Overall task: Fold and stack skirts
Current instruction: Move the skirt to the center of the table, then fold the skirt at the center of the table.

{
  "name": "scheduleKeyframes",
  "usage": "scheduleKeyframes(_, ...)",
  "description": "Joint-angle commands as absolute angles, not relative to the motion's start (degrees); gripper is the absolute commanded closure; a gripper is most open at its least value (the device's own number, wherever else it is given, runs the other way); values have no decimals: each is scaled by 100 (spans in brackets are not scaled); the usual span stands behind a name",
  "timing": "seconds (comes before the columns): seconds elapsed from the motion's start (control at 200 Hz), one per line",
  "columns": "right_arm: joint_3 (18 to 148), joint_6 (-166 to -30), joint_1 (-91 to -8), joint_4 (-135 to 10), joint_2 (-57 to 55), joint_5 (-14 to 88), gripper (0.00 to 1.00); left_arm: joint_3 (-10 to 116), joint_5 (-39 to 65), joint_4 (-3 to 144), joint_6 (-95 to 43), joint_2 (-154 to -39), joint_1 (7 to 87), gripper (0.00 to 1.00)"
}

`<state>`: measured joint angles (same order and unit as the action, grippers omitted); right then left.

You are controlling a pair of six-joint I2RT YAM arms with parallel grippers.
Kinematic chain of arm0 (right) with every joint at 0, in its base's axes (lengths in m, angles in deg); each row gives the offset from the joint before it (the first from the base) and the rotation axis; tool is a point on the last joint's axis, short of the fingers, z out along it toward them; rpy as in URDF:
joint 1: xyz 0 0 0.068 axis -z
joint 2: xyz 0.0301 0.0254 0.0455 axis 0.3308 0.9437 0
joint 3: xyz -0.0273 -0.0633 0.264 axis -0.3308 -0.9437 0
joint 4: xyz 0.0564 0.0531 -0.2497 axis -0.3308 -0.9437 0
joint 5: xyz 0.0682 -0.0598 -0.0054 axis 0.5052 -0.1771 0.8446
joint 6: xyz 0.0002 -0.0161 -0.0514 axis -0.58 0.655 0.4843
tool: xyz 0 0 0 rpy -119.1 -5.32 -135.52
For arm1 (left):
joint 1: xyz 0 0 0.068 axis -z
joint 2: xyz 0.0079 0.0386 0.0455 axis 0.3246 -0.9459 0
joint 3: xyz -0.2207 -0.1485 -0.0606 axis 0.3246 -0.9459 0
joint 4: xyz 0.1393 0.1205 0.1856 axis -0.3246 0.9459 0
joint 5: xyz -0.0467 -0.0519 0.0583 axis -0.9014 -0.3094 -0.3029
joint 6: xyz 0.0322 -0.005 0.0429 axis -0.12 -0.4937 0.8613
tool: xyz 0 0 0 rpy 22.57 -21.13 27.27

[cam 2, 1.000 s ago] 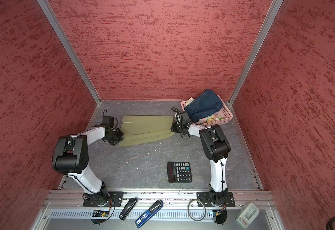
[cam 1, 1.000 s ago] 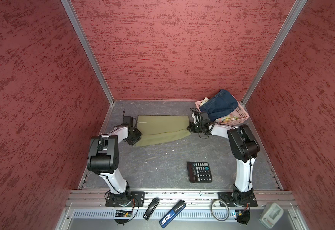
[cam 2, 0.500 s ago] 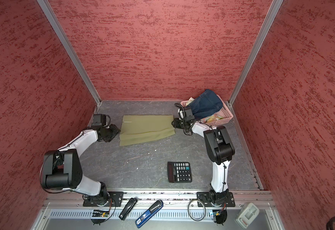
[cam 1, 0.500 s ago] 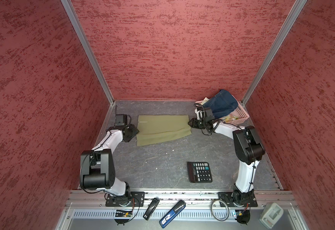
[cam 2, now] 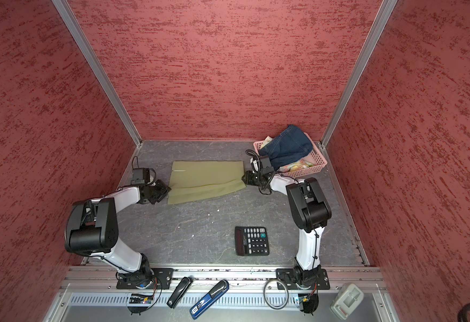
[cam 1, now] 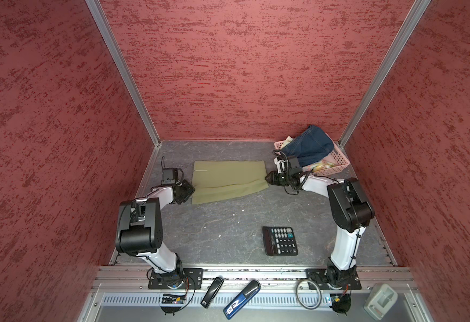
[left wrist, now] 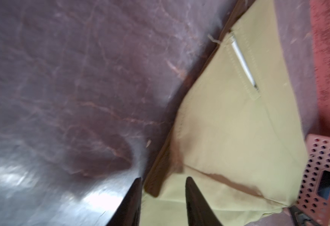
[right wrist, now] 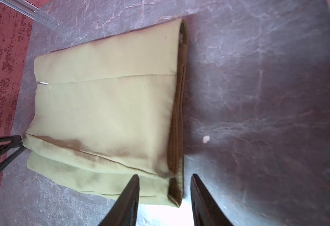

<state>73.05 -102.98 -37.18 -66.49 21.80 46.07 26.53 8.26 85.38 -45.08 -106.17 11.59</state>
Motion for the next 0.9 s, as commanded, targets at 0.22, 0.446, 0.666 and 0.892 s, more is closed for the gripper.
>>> scheduleKeyframes(0.22,7156,-10317,-3692,-6376,1985,4685,56,2414,545,8036,-4323,-10637,1138,73)
scheduleKeyframes(0.446,7167,-10388,-3698,-6284,1954,4793,57,2298,523,7922,-4324,-10606,1125,100)
scheduleKeyframes(0.666,7133,-10583,-3697,-6109,2002,4970,61,2309,504,7860,-4357,-10590,1138,100)
scheduleKeyframes(0.892,7206,-10645,-3694,-6072,2158,5032,65,2302,495,7868,-4366,-10538,1155,100)
